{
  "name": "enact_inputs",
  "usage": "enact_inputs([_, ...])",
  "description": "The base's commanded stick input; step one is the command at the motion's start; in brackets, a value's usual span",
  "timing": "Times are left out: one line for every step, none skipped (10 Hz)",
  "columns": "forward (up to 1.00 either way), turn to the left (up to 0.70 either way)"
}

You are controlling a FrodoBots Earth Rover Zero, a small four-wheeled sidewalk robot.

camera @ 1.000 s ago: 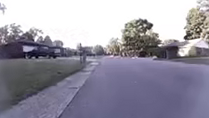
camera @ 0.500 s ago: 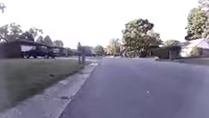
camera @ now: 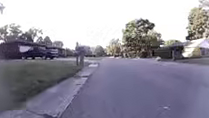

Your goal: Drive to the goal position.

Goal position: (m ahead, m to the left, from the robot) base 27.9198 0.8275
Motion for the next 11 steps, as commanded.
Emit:
enact_inputs([1.00,0.00])
enact_inputs([1.00,0.00])
enact_inputs([1.00,0.00])
enact_inputs([1.00,0.00])
enact_inputs([1.00,0.00])
enact_inputs([1.00,0.00])
enact_inputs([1.00,0.00])
enact_inputs([1.00,0.00])
enact_inputs([1.00,0.00])
enact_inputs([1.00,0.00])
enact_inputs([1.00,0.00])
